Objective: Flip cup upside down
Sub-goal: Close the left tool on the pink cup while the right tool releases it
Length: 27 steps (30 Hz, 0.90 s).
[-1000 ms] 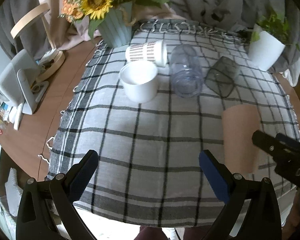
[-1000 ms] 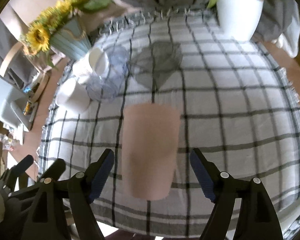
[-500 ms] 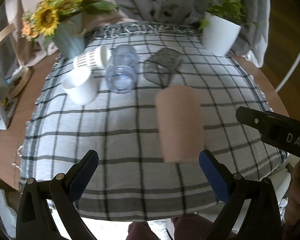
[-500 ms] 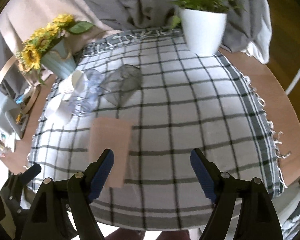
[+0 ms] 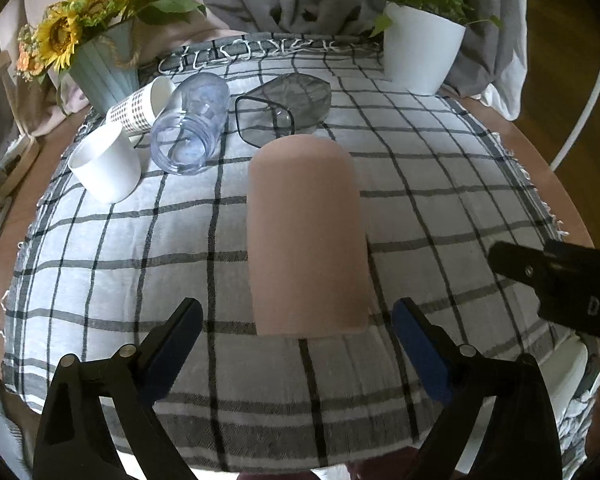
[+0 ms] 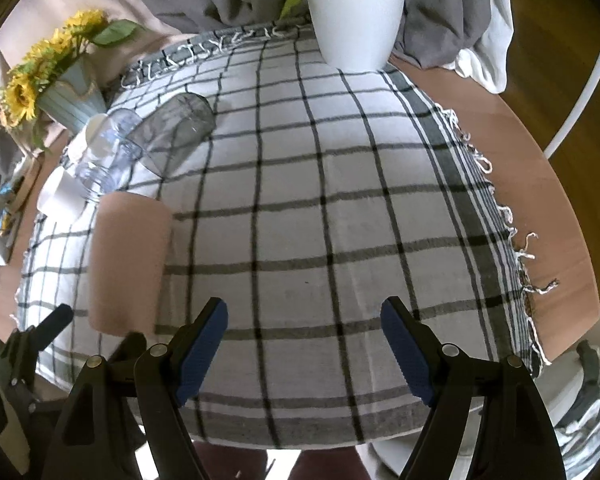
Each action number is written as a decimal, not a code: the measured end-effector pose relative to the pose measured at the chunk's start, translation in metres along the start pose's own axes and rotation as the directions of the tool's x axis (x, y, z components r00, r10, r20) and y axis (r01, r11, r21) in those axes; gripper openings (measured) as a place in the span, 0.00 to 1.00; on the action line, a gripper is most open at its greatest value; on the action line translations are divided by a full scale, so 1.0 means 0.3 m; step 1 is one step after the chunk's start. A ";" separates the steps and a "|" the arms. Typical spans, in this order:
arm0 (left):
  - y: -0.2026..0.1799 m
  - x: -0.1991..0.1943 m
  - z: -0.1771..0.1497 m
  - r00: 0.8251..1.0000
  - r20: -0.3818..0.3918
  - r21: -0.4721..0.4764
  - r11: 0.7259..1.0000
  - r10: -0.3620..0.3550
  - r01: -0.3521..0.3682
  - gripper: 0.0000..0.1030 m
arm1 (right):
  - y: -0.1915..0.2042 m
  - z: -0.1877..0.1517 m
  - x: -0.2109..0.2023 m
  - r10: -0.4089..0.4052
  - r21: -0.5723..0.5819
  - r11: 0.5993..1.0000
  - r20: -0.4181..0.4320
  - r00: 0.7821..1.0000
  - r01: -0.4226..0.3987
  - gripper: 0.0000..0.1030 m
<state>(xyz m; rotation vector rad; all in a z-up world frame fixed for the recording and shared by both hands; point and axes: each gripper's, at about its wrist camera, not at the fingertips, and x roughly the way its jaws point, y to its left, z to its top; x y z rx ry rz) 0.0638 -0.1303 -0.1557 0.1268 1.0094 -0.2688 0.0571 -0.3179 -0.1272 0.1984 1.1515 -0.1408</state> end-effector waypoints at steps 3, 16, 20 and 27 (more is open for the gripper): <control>0.002 0.023 0.008 1.000 -0.001 -0.005 1.000 0.013 -0.013 0.82 | -0.013 -0.006 0.019 0.002 0.004 1.000 -0.011 1.000 -0.002 0.77; -0.018 -0.022 0.030 1.000 0.006 0.020 1.000 0.018 -0.018 0.62 | -0.009 0.015 0.029 0.046 -0.016 0.999 -0.012 0.999 -0.046 0.77; -0.021 -0.058 0.055 0.999 0.030 0.031 0.999 0.028 -0.029 0.62 | -0.005 0.038 0.020 0.076 -0.014 0.997 0.001 0.997 -0.076 0.77; -0.012 -0.068 0.129 0.998 0.053 0.018 1.000 0.020 -0.021 0.62 | 0.005 0.084 -0.001 0.108 -0.014 0.994 0.036 0.993 -0.108 0.77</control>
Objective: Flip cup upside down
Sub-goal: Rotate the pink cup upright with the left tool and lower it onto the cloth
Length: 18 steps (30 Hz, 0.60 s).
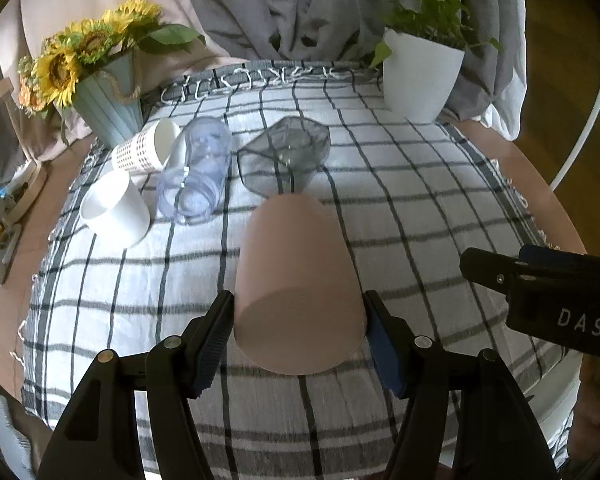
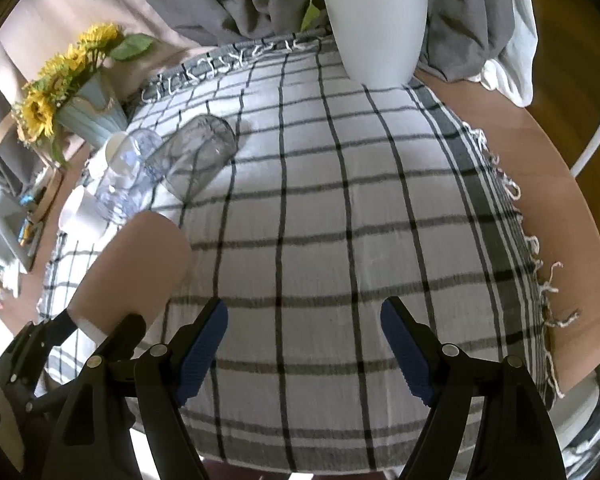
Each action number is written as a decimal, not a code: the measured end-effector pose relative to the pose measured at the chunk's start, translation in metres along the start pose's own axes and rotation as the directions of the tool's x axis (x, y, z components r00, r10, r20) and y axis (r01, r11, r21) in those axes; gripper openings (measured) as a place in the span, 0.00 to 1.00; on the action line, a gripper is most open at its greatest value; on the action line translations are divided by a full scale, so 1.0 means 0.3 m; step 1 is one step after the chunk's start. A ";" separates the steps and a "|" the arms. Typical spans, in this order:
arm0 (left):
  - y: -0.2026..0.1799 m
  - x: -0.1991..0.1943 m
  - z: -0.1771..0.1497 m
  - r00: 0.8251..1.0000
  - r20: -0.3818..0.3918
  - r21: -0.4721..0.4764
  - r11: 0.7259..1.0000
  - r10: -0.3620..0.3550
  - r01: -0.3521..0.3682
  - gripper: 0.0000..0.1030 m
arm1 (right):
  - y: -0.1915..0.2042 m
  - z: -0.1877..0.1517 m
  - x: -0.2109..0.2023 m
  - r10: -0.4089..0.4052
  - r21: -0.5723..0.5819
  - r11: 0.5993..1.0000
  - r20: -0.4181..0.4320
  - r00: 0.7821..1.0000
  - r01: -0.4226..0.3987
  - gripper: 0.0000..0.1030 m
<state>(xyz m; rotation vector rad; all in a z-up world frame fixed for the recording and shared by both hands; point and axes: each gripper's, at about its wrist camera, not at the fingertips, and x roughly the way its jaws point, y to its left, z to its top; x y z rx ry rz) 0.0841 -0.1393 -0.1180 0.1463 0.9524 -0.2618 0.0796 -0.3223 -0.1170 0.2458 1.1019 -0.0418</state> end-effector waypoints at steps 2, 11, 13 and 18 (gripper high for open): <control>-0.001 0.001 0.018 1.000 0.007 0.005 1.000 0.000 0.000 0.62 | 0.000 0.018 -0.004 0.001 0.003 1.000 0.012 1.000 -0.001 0.77; 0.012 0.034 0.107 0.999 0.032 0.000 1.000 -0.008 0.008 0.61 | -0.002 0.082 -0.013 0.003 0.015 1.000 0.044 0.999 -0.003 0.77; 0.013 0.042 0.123 0.999 0.038 0.005 1.000 -0.002 0.002 0.61 | -0.002 0.089 -0.013 0.003 0.016 1.000 0.047 0.999 -0.004 0.77; 0.020 0.066 0.159 0.999 0.038 0.008 1.000 -0.003 0.003 0.61 | 0.000 0.107 -0.012 0.001 0.020 1.000 0.051 0.999 -0.002 0.77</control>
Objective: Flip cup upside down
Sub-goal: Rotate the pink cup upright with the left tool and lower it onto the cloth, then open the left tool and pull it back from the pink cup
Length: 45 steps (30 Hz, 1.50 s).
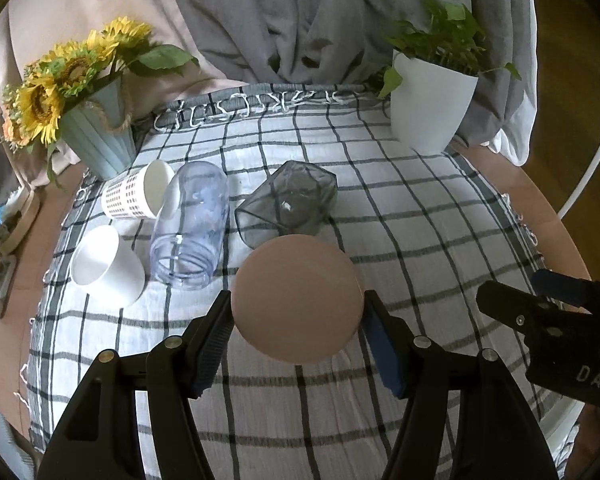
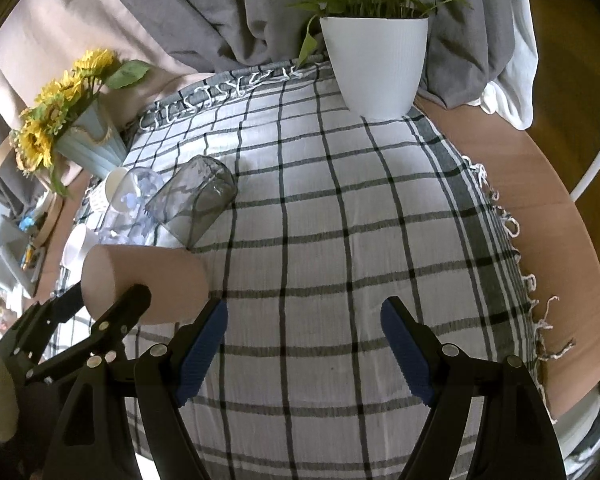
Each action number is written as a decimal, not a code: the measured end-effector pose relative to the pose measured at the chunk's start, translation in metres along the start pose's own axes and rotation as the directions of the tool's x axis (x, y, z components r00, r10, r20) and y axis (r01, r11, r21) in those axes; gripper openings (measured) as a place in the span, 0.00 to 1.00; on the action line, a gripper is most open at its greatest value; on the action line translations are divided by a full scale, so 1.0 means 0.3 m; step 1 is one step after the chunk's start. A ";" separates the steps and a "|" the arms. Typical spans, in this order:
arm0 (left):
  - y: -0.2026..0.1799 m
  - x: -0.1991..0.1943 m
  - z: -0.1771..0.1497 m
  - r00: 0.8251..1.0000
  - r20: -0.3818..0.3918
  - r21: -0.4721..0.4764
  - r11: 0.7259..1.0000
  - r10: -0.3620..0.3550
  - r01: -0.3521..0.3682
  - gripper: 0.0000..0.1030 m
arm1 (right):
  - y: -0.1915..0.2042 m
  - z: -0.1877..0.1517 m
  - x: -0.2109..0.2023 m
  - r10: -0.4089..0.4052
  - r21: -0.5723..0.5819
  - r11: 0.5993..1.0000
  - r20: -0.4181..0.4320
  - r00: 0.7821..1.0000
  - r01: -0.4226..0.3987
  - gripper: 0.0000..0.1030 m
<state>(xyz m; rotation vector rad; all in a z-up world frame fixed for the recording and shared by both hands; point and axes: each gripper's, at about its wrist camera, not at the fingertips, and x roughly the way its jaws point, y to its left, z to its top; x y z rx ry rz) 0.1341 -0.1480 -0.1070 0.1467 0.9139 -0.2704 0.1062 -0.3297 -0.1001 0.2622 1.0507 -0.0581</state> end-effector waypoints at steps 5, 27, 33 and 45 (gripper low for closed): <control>0.010 0.018 0.020 1.000 -0.008 -0.006 1.000 -0.011 0.011 0.61 | -0.005 0.018 0.009 0.000 0.017 1.000 -0.004 1.000 0.000 0.77; 0.010 -0.047 0.024 1.000 0.020 -0.071 0.997 0.017 -0.015 0.77 | 0.000 0.061 -0.027 0.043 -0.013 0.999 0.029 0.999 -0.042 0.77; 0.062 -0.174 -0.017 0.998 0.059 -0.143 0.989 0.038 -0.029 0.95 | 0.037 0.041 -0.121 0.047 -0.048 0.998 0.089 0.995 -0.043 0.84; 0.245 -0.476 -0.122 0.984 0.130 -0.160 0.982 0.125 -0.104 1.00 | 0.235 -0.099 -0.322 0.070 -0.036 0.997 0.190 0.979 -0.064 0.89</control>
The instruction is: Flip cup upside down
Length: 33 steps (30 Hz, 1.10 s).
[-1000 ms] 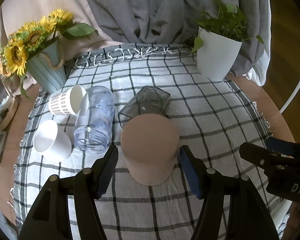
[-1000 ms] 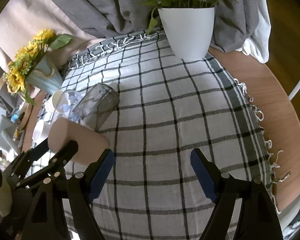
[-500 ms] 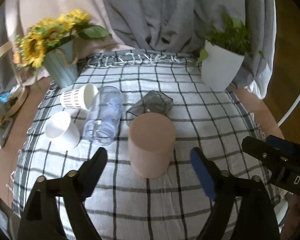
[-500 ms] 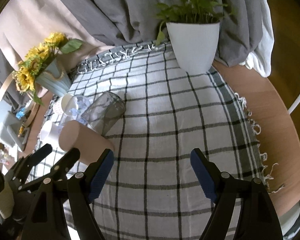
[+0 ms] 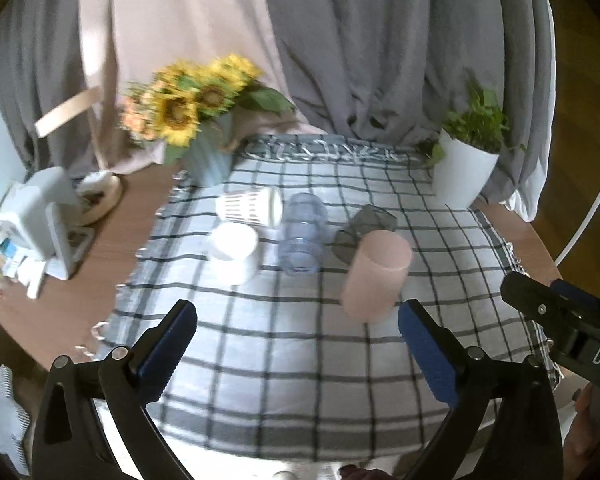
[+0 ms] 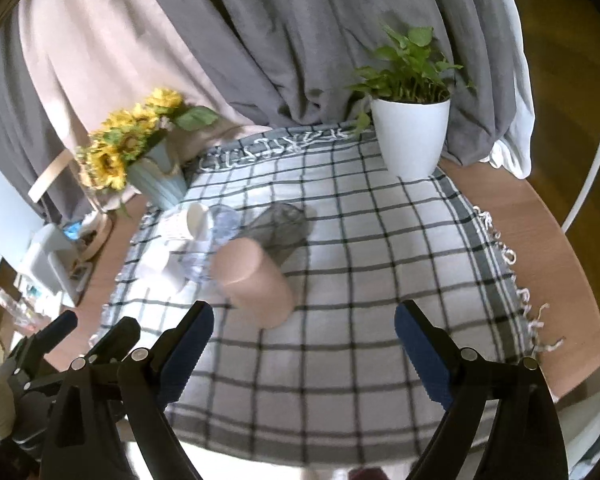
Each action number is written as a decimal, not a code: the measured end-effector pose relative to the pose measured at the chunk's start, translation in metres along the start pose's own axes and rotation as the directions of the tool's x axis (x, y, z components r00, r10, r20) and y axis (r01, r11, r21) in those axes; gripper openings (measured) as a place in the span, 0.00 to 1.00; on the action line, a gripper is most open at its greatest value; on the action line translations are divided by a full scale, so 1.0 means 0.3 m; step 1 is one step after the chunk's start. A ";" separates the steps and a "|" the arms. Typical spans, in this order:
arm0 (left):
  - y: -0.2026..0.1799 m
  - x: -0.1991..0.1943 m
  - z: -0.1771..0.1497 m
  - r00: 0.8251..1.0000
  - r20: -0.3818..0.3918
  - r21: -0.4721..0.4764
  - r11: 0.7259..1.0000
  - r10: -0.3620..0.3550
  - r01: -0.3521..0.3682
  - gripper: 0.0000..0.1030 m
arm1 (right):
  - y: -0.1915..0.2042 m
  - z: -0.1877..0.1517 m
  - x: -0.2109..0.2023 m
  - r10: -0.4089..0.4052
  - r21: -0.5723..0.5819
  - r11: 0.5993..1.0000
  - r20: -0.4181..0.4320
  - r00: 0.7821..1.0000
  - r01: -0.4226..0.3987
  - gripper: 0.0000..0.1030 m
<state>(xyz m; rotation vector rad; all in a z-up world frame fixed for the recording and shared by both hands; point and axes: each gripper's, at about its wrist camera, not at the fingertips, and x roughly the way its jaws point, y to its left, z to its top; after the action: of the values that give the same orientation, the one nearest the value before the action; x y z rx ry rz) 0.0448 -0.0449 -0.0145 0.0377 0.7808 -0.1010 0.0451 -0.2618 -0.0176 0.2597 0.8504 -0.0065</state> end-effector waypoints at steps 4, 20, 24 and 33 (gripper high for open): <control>0.075 -0.083 -0.024 1.000 0.030 0.010 1.000 0.006 -0.006 1.00 | 0.077 -0.057 -0.079 -0.001 0.010 1.000 0.044 0.999 0.001 0.89; 0.166 -0.253 -0.124 0.998 0.069 0.060 0.998 -0.008 0.004 1.00 | 0.223 -0.213 -0.310 -0.109 0.028 0.994 0.150 0.983 0.106 0.89; 0.143 -0.285 -0.128 0.996 0.088 0.062 0.998 -0.008 0.002 1.00 | 0.216 -0.232 -0.333 -0.103 0.019 0.995 0.151 0.983 0.101 0.89; 0.095 -0.319 -0.125 0.994 0.113 0.061 0.998 0.004 -0.011 1.00 | 0.186 -0.233 -0.348 -0.108 0.011 0.994 0.146 0.983 0.108 0.89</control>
<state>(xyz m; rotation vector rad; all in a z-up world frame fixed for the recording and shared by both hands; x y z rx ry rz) -0.0460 -0.0065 0.0259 0.0923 0.6640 -0.1190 -0.0699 -0.2019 0.0286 0.2127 0.7178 -0.1269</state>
